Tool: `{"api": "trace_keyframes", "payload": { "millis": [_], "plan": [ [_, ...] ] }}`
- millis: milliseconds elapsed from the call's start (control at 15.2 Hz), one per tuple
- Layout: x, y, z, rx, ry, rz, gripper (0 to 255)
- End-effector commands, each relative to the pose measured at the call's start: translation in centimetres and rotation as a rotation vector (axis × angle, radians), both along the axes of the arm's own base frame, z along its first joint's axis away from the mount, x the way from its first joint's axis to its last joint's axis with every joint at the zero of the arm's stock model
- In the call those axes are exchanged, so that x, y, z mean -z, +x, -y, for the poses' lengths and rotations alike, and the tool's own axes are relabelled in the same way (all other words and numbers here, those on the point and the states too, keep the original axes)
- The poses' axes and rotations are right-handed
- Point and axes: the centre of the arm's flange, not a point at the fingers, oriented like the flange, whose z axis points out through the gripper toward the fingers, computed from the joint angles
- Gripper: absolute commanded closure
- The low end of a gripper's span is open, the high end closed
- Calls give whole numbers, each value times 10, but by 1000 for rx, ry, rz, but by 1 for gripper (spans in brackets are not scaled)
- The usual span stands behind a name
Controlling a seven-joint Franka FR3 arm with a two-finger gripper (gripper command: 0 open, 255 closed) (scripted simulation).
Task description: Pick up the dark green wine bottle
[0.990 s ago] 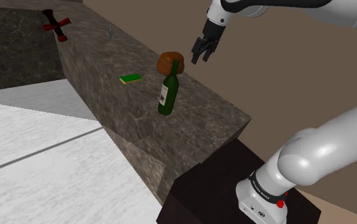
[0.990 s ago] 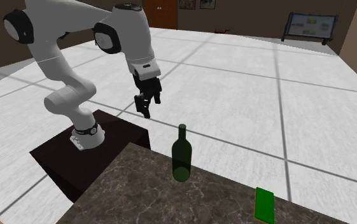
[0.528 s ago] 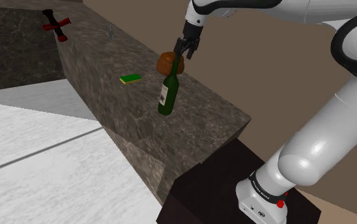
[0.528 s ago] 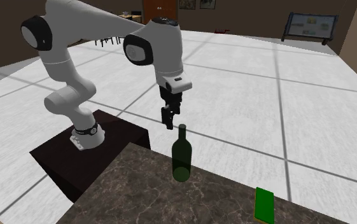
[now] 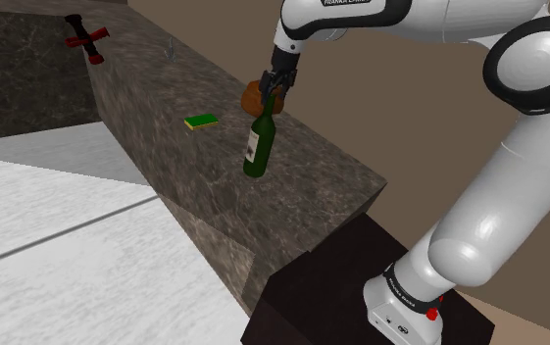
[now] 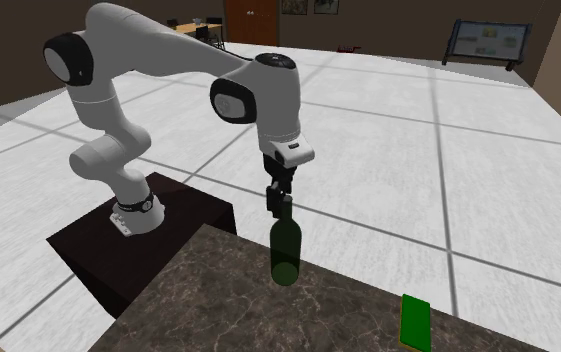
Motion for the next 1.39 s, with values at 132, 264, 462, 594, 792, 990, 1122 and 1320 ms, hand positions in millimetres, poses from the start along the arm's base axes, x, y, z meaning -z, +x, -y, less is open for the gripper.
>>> {"api": "trace_keyframes", "payload": {
  "millis": [132, 264, 462, 594, 792, 990, 1122, 1320],
  "plan": [
    [8, 0, 0, 0, 0, 1, 255],
    [8, 0, 0, 0, 0, 1, 255],
    [9, 0, 0, 0, 0, 1, 255],
    [9, 0, 0, 0, 0, 1, 255],
    [3, 0, -1, 0, 0, 1, 255],
    [-13, 0, -1, 0, 0, 1, 255],
    [-23, 0, -1, 0, 0, 1, 255],
    [-39, 0, -1, 0, 0, 1, 255]
  ]
}}
